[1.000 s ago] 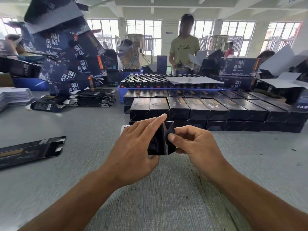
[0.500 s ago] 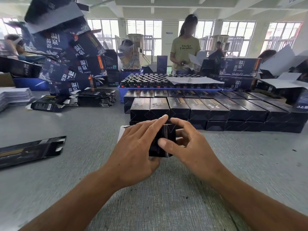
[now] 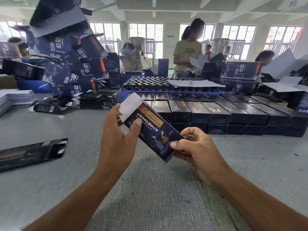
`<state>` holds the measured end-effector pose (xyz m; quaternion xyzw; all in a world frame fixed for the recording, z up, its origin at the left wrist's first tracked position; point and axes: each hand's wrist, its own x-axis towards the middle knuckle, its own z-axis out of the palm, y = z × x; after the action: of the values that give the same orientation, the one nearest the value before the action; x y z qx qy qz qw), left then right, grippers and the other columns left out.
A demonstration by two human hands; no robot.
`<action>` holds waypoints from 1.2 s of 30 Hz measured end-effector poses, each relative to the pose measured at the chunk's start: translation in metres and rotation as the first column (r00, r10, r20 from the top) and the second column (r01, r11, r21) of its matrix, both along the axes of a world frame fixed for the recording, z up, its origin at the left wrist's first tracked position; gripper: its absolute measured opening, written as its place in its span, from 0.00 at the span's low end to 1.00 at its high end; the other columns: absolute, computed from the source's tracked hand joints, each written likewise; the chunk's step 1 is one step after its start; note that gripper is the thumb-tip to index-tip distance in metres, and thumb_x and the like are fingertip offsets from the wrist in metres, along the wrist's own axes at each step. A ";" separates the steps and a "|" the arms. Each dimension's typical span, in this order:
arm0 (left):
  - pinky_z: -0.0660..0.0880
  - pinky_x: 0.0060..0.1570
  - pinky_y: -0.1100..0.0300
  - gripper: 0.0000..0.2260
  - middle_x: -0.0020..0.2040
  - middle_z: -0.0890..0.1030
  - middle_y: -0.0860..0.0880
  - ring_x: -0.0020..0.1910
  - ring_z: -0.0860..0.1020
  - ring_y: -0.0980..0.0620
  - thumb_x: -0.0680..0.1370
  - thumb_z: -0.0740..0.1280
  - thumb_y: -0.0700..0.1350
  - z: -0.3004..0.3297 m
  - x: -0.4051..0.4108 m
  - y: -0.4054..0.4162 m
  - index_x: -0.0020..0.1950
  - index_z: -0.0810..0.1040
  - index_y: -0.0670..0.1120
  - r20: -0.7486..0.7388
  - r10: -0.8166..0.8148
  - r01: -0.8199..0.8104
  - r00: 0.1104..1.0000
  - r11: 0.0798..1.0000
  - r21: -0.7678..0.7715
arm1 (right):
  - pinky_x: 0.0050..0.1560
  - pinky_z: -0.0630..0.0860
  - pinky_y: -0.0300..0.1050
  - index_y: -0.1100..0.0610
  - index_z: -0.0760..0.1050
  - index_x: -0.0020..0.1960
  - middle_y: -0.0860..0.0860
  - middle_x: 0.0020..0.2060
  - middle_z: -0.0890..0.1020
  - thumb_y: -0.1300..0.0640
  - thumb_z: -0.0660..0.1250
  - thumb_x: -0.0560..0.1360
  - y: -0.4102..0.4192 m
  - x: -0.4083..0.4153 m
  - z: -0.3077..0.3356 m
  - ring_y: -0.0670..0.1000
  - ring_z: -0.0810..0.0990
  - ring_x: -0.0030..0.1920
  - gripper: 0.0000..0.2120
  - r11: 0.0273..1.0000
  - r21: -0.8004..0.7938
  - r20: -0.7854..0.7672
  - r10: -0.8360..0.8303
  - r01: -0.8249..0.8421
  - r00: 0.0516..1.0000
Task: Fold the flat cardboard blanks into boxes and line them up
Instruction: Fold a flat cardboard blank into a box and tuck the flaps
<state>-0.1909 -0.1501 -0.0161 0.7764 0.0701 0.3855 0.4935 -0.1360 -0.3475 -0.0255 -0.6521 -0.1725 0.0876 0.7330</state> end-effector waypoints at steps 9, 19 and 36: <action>0.82 0.41 0.61 0.22 0.50 0.86 0.52 0.47 0.85 0.52 0.72 0.74 0.50 0.013 -0.005 0.001 0.62 0.70 0.58 0.157 -0.244 0.283 0.957 0.903 -0.324 | 0.55 0.81 0.52 0.46 0.79 0.43 0.54 0.48 0.86 0.48 0.78 0.64 0.001 -0.006 0.000 0.54 0.85 0.49 0.11 0.988 -0.140 0.123 0.081 -0.063 0.989; 0.80 0.44 0.63 0.14 0.52 0.84 0.55 0.50 0.84 0.54 0.69 0.74 0.50 0.012 -0.014 -0.012 0.54 0.80 0.57 0.112 -0.467 0.472 0.877 0.881 -0.020 | 0.46 0.76 0.26 0.28 0.69 0.67 0.34 0.56 0.80 0.46 0.70 0.74 -0.002 -0.021 0.015 0.35 0.79 0.58 0.26 0.992 -0.126 0.425 0.058 -0.004 0.903; 0.81 0.52 0.55 0.10 0.51 0.85 0.50 0.53 0.83 0.49 0.78 0.70 0.51 0.016 -0.021 -0.013 0.55 0.83 0.47 0.141 -0.481 0.484 0.865 0.875 0.011 | 0.53 0.78 0.35 0.51 0.75 0.60 0.46 0.54 0.85 0.53 0.64 0.77 0.000 -0.033 0.025 0.46 0.83 0.55 0.12 0.990 0.128 0.506 -0.110 0.052 0.856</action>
<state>-0.2115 -0.1636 0.0001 0.7342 -0.1559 0.3023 0.5875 -0.1694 -0.3474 -0.0009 -0.6174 -0.3378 -0.1291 0.6986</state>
